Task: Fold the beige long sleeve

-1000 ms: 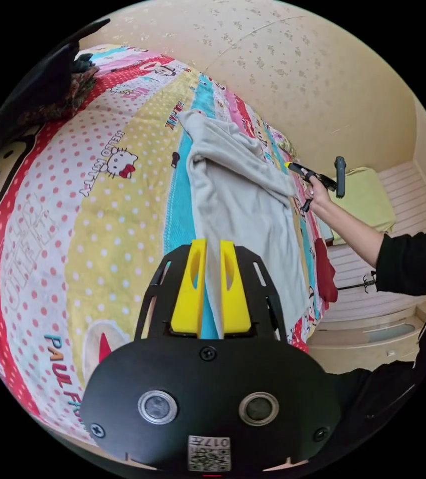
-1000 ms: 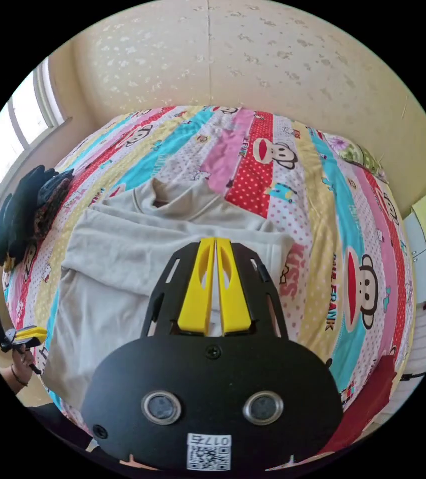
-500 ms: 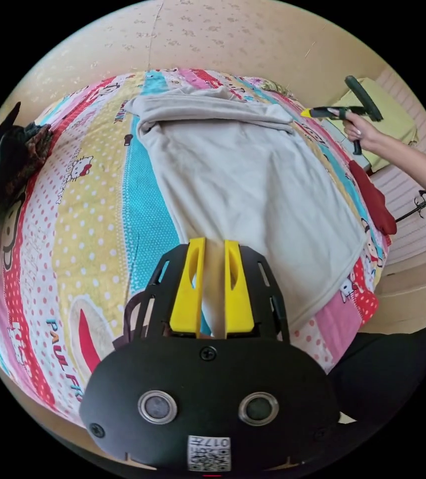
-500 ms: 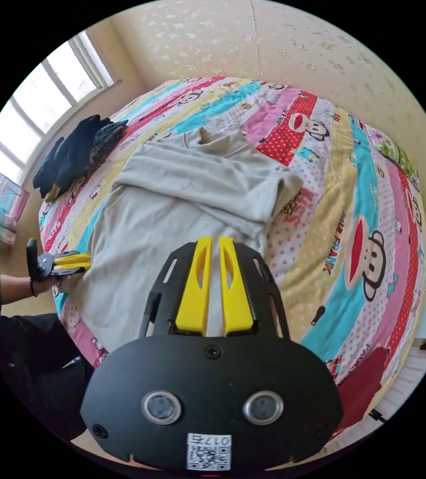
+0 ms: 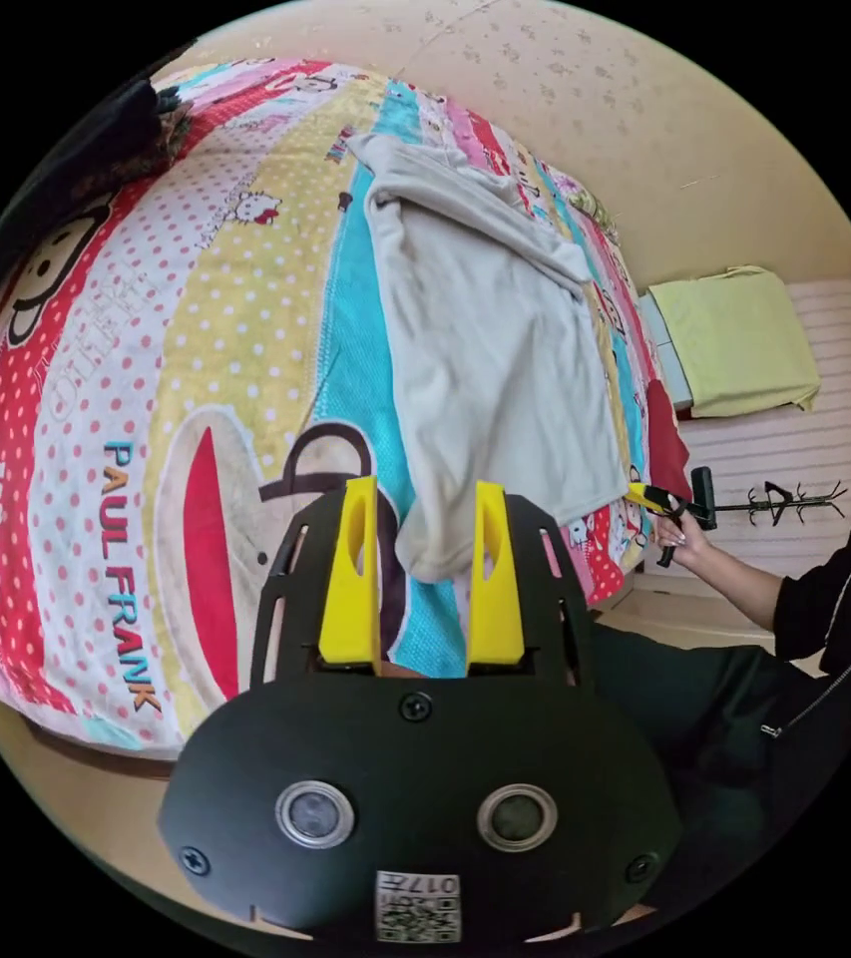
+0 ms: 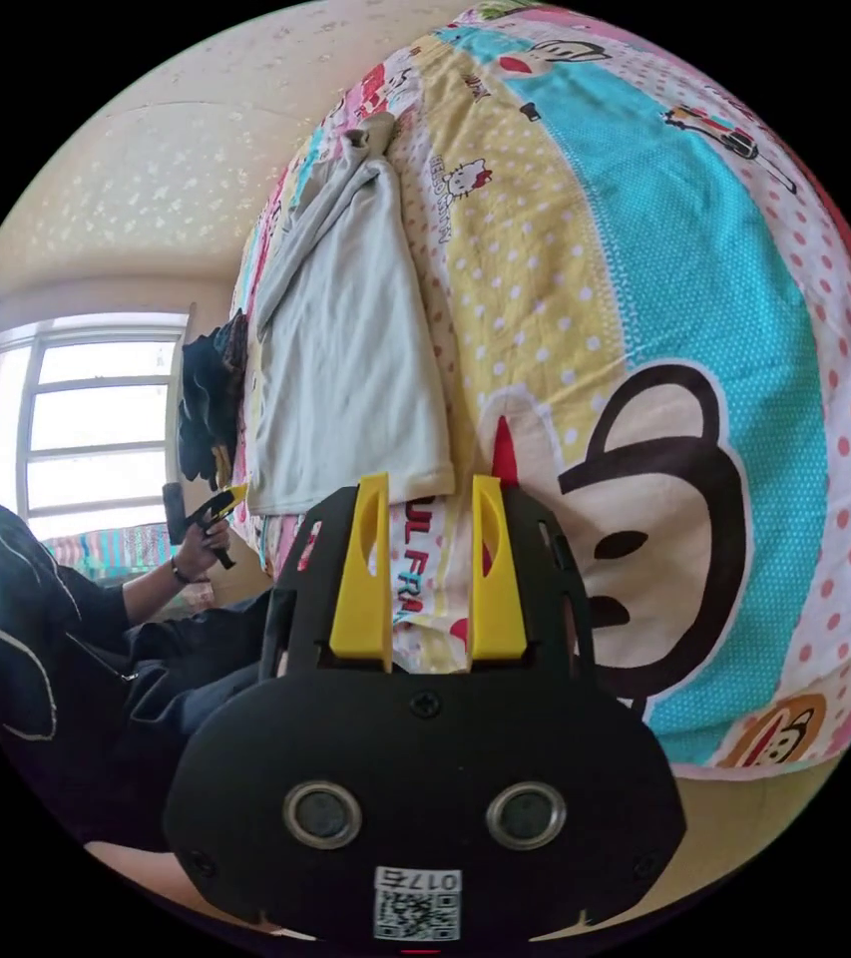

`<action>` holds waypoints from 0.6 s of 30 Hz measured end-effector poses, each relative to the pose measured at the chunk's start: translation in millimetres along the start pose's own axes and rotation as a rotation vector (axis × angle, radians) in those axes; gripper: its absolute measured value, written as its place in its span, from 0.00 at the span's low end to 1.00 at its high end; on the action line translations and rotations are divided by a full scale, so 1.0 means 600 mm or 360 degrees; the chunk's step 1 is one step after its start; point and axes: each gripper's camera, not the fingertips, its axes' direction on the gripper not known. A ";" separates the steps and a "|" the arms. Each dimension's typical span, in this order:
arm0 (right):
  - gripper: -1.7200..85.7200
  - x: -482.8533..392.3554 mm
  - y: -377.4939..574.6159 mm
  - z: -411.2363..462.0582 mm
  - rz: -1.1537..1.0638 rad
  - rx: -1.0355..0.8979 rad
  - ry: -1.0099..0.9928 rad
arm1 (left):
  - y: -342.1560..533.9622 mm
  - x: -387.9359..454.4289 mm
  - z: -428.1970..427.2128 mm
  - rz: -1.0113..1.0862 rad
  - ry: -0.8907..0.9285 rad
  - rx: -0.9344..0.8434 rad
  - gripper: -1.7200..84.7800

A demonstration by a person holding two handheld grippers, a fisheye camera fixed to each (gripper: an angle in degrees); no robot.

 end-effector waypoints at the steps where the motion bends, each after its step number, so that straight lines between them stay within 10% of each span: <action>1: 0.15 -0.004 -0.004 -0.004 0.0006 0.0016 -0.0073 | 0.000 0.005 0.009 -0.0023 0.0038 -0.0049 0.18; 8: 0.08 -0.040 -0.008 -0.027 0.0197 0.0078 -0.0130 | -0.017 0.011 0.036 -0.0300 -0.0095 -0.0145 0.11; 18: 0.06 -0.203 -0.073 -0.215 0.0020 -0.0101 -0.0319 | -0.109 0.056 -0.156 -0.0283 0.0564 -0.0281 0.06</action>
